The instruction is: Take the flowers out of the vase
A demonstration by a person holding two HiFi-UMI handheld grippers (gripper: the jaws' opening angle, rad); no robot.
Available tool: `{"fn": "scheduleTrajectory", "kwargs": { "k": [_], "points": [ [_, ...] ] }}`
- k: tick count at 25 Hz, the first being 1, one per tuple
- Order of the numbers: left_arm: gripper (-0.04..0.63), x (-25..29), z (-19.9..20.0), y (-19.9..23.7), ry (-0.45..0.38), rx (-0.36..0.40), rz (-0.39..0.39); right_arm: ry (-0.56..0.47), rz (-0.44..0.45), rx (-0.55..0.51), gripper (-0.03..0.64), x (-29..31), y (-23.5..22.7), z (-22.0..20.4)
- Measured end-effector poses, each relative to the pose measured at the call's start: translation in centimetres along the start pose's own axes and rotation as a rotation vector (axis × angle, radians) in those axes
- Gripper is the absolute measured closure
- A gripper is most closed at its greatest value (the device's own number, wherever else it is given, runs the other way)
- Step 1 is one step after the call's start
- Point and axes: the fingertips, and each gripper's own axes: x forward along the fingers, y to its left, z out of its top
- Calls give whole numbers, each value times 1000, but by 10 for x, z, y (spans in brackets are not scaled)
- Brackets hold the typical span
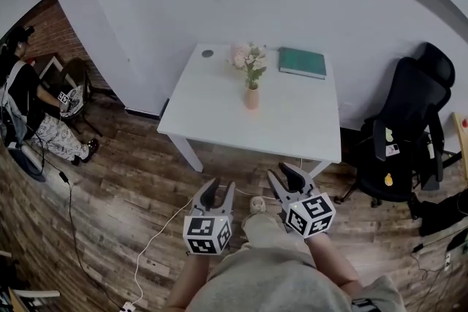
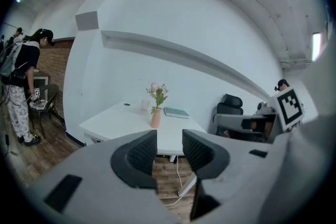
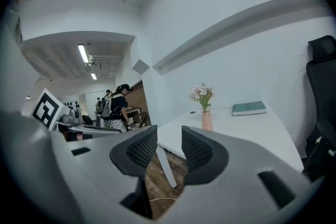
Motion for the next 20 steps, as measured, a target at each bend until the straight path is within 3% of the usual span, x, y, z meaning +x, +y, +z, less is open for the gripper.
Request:
{"fn": "scheduleTrajectory", "kwargs": {
  "k": [20],
  "points": [
    [459,127,59,53,-18,-13,77,11,49,-44,471,137,-93,52]
  ]
}}
